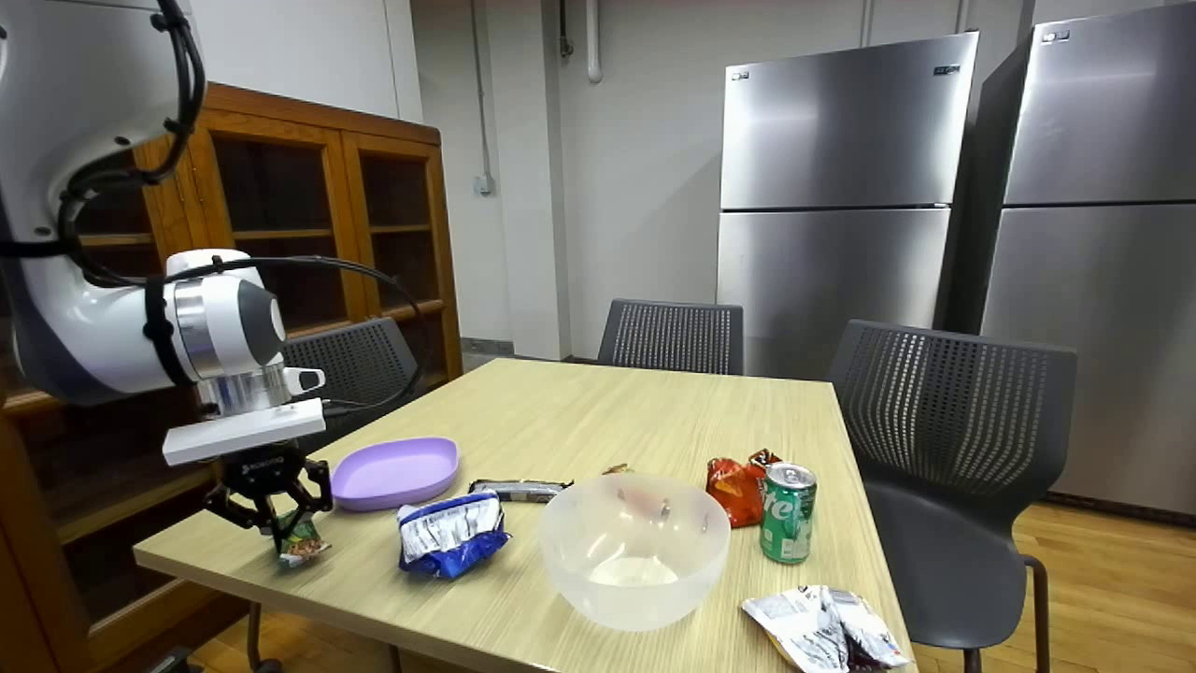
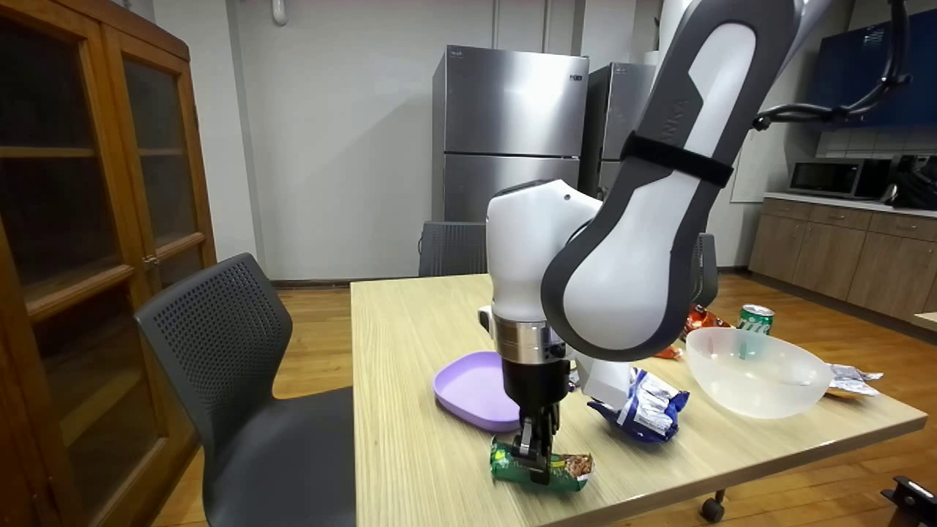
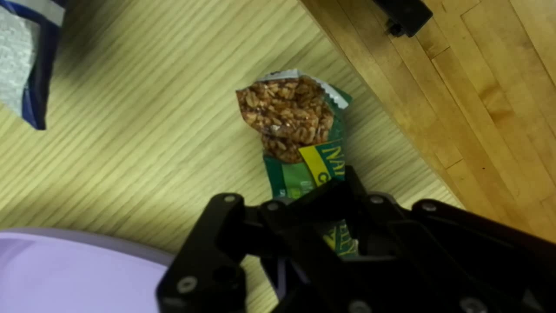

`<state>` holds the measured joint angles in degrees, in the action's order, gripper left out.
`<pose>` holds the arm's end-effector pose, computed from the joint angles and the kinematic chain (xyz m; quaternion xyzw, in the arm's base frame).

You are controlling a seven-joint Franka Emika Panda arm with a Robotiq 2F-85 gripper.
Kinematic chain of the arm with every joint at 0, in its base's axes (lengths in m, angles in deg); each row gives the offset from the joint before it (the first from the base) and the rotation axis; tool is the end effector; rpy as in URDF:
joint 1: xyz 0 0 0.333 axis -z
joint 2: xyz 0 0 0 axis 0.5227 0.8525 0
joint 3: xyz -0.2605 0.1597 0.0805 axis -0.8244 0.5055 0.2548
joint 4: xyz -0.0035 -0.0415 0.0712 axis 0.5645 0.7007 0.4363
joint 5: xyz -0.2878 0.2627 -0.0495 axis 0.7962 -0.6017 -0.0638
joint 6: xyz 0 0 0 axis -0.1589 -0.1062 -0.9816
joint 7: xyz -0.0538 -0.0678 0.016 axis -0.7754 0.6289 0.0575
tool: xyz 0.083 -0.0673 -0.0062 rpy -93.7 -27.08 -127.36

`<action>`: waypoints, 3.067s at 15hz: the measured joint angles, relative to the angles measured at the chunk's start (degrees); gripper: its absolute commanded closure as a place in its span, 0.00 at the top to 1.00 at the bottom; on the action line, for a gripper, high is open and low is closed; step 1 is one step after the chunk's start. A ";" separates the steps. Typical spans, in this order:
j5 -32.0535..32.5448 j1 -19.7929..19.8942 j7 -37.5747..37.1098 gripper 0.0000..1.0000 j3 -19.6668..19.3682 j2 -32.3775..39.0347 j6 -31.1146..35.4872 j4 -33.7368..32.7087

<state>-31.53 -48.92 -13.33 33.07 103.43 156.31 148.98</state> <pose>0.4271 0.2103 0.1088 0.9140 0.4010 -0.0427 0.0437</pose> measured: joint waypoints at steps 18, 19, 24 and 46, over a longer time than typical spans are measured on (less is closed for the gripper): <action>7.91 -2.15 -2.47 1.00 -3.96 -10.05 -0.01 6.29; 7.91 -2.13 -2.47 1.00 -3.96 -9.96 -0.01 6.28; 7.91 -2.14 -2.46 1.00 -3.88 -8.41 -0.01 5.88; 4.32 -1.98 -1.35 0.16 -2.69 2.72 -0.01 -2.82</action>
<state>-27.21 -50.90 -14.68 30.38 106.15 156.30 146.16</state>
